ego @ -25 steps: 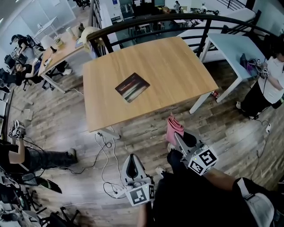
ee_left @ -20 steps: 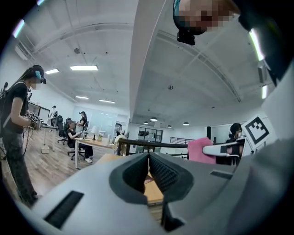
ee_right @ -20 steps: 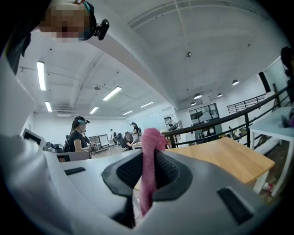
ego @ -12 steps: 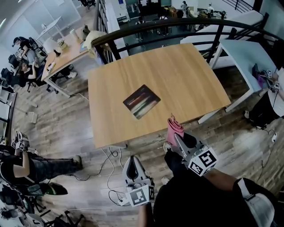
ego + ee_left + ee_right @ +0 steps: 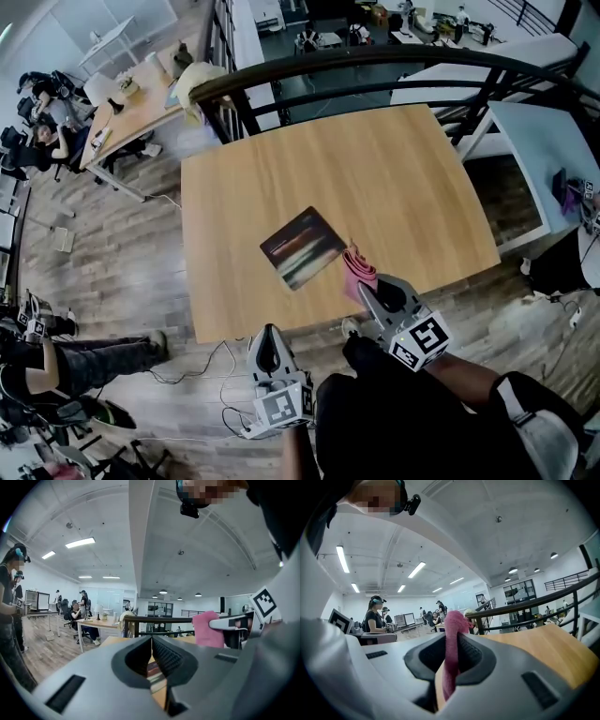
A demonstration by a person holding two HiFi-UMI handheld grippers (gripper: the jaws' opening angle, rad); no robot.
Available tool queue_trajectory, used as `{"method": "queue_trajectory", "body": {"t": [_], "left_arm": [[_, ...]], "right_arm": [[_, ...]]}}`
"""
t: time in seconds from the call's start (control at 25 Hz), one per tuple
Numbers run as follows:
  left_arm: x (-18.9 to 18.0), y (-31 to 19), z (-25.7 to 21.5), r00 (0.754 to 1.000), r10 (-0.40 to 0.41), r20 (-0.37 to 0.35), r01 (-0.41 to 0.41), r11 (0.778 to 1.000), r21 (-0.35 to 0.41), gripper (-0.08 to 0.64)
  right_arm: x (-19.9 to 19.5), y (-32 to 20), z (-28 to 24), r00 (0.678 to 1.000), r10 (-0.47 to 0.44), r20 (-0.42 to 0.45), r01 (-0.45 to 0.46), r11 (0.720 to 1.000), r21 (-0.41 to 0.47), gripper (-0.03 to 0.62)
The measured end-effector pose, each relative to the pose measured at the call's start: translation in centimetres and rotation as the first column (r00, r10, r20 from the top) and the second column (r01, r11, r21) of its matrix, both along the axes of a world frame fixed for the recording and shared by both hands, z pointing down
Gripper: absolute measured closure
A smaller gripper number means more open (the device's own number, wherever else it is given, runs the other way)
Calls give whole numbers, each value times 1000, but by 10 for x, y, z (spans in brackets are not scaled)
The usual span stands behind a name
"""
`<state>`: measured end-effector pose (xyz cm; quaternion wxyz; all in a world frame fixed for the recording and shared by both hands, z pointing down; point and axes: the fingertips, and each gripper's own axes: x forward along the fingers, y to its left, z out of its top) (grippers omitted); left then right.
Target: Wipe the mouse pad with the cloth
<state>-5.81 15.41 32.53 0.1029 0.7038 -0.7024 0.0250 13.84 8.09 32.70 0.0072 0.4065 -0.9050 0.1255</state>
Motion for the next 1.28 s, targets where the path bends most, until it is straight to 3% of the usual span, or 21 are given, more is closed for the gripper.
{"method": "queue_trajectory", "body": {"t": [0.2,0.4,0.64,0.88,1.04,1.28], "left_arm": [[-14,-35,39,999,5,43,-1,996,-93,536],[-29,-79,74,994,70,85,-55,985,-163,536],[-48,-137,135,984,155,93,-125,954,-273,536],[-60,-190,203,961,264,86,-208,890,-405,537],[-71,-212,245,951,306,42,-250,842,-478,537],[-78,-235,306,926,376,-12,-313,754,-578,537]], "right_arm": [[-4,-45,18,999,-9,-33,8,1000,-22,535],[-11,-84,48,998,7,-62,-12,997,-80,535],[-30,-132,81,991,34,-129,-48,993,-106,535],[-50,-179,130,967,55,-249,-92,986,-141,535],[-65,-201,170,944,44,-328,-109,978,-180,535],[-89,-228,227,887,1,-462,-115,969,-218,535]]}}
